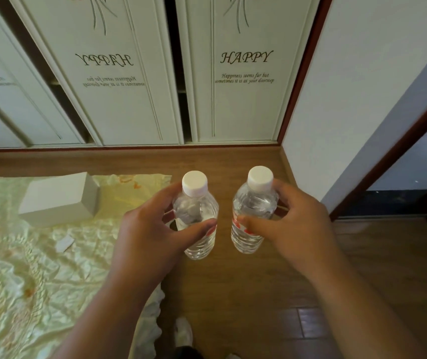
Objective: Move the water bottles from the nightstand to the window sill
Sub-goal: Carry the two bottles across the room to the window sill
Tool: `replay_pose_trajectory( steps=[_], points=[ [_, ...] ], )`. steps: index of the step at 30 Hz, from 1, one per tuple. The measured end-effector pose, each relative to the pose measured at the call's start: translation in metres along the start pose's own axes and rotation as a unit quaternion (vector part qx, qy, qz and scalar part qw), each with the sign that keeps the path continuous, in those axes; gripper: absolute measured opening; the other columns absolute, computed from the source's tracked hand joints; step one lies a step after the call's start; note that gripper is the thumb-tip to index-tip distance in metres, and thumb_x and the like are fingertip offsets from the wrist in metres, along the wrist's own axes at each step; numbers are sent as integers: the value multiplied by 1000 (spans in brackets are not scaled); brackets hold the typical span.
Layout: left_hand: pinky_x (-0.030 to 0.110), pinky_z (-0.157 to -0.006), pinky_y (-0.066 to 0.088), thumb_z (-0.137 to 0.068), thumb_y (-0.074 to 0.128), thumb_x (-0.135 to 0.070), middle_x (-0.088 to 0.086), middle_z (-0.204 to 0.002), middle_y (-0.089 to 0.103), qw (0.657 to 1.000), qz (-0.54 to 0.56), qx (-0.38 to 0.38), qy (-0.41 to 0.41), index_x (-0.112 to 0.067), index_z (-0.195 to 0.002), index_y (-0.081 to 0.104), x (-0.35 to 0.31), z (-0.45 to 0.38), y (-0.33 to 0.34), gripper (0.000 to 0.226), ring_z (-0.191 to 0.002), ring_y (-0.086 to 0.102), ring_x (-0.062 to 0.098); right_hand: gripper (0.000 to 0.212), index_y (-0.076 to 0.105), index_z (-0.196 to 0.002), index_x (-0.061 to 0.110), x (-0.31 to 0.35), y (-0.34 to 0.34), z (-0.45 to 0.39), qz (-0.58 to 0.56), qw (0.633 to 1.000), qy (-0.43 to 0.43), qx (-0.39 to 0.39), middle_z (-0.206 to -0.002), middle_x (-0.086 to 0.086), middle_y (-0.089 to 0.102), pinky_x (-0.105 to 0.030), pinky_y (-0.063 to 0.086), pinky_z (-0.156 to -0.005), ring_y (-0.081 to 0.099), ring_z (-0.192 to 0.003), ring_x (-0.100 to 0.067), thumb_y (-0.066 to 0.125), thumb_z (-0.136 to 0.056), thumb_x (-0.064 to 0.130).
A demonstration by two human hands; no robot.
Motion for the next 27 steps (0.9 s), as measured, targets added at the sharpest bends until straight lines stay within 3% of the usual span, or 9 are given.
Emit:
replay_pose_trajectory(
  steps=[6, 9, 13, 18, 23, 27],
  points=[
    [18, -82, 57, -61, 81, -73, -36, -111, 67, 1000, 11, 22, 0, -50, -133, 56, 27, -46, 13, 79, -100, 65, -13, 76, 53, -132, 46, -11, 17, -38, 19, 999, 28, 0, -115, 31, 63, -9, 45, -73, 59, -100, 10, 82, -63, 62],
    [26, -84, 59, -63, 84, -67, -32, -112, 68, 999, 25, 42, 3, -46, -135, 57, 45, -83, 19, 80, -101, 66, -10, 80, 52, -133, 45, -11, 27, -69, 33, 998, 43, -6, -112, 34, 62, -5, 40, -67, 57, -95, 15, 81, -61, 65],
    [28, -83, 61, -61, 85, -65, -30, -113, 69, 999, 21, 37, 8, -44, -135, 57, 66, -138, 9, 82, -100, 66, -10, 81, 51, -130, 49, 2, 40, -116, 45, 997, 58, -24, -96, 46, 52, -3, 38, -62, 56, -90, 16, 78, -56, 70],
    [32, -86, 61, -62, 83, -65, -27, -120, 68, 999, 19, 31, 23, -46, -136, 53, 88, -203, -12, 82, -106, 66, -5, 76, 50, -123, 53, 23, 64, -174, 52, 996, 63, -44, -98, 44, 52, -3, 35, -63, 56, -89, 12, 73, -53, 74],
    [35, -88, 60, -63, 83, -63, -23, -122, 68, 999, 4, 23, 27, -43, -136, 56, 109, -244, -30, 81, -108, 66, 1, 80, 52, -123, 51, 27, 89, -209, 49, 995, 79, -44, -113, 30, 61, -22, 49, -82, 62, -101, -3, 69, -49, 77],
    [29, -84, 60, -60, 80, -68, -28, -119, 68, 1000, -1, 15, 3, -48, -136, 53, 133, -262, -41, 82, -105, 66, -4, 89, 54, -126, 47, 31, 109, -236, 63, 994, 87, -19, -119, 26, 64, -36, 55, -89, 64, -104, -6, 65, -45, 82]
  ],
)
Point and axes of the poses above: each hand's wrist, its own z-axis away from the middle knuckle, its own y-axis out of the palm, x = y × z, the point moved 9 cm from there along -z, towards the middle knuckle
